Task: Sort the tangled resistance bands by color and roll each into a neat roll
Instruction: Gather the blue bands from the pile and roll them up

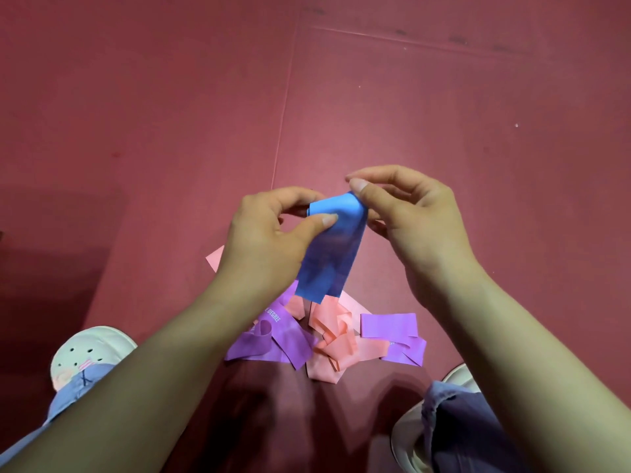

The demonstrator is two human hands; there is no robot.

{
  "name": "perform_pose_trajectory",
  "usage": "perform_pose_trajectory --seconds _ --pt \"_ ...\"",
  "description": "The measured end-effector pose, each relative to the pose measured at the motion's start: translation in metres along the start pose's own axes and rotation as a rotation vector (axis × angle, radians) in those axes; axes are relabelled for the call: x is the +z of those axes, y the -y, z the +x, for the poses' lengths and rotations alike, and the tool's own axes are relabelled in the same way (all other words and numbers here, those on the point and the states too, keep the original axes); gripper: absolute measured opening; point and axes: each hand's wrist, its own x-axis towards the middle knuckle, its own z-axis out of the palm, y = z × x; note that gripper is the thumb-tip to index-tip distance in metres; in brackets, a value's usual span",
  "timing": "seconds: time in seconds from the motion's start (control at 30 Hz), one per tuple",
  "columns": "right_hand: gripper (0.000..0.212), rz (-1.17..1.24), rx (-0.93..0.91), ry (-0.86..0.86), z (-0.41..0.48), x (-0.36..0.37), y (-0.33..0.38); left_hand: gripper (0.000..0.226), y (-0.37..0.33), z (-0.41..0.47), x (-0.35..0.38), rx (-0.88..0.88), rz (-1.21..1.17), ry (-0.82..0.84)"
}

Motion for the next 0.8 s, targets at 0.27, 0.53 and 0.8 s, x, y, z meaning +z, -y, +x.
perform_pose_trajectory --seconds 0.27,0.53,0.8 --pt "0.033 -0.13 -0.119 0.123 -0.0014 0.002 -0.0009 0.021 0.004 0.003 -0.0034 -0.064 -0.277 -0.105" --pt "0.024 -0.101 -0.154 0.077 -0.0021 0.0063 -0.0054 0.027 -0.002 0.0018 -0.0027 -0.06 -0.355 -0.209" --pt "0.017 -0.053 -0.039 0.083 -0.001 0.0029 -0.0031 0.033 -0.0004 0.0033 -0.0032 -0.001 -0.296 -0.172"
